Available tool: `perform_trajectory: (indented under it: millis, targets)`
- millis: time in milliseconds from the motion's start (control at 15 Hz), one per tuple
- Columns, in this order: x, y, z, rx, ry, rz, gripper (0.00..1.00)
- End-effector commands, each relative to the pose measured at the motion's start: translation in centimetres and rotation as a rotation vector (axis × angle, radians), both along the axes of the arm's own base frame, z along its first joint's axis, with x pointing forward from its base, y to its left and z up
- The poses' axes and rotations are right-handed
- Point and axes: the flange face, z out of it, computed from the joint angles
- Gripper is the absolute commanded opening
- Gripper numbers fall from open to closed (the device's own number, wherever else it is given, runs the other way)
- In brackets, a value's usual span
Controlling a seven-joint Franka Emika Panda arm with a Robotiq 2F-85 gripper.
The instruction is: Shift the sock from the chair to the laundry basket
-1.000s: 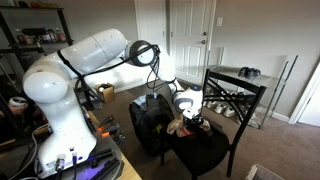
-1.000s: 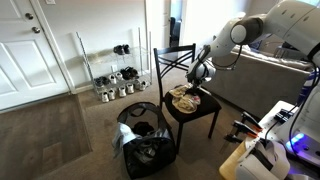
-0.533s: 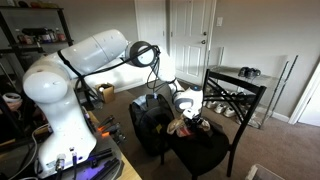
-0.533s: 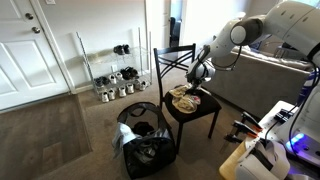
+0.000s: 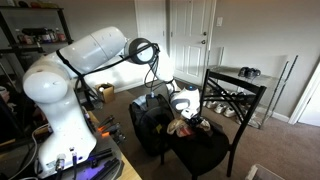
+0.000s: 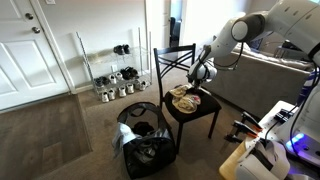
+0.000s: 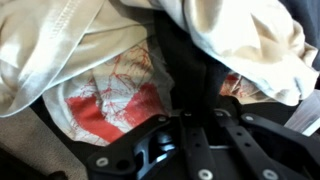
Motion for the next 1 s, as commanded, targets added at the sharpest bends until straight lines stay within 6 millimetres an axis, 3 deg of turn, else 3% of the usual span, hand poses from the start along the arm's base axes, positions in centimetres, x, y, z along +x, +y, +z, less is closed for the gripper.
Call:
perform_trajectory:
  millis: [0,600,933]
  targets:
    - [-2.3,0.9,2.4,-0.028,-0.058,-0.006,0.03]
    - [-5.4,3.2,6.5,-0.089,-0.187,-0.039,0.03]
    - [-6.5,2.1,9.2,-0.11,-0.236,-0.084,0.03]
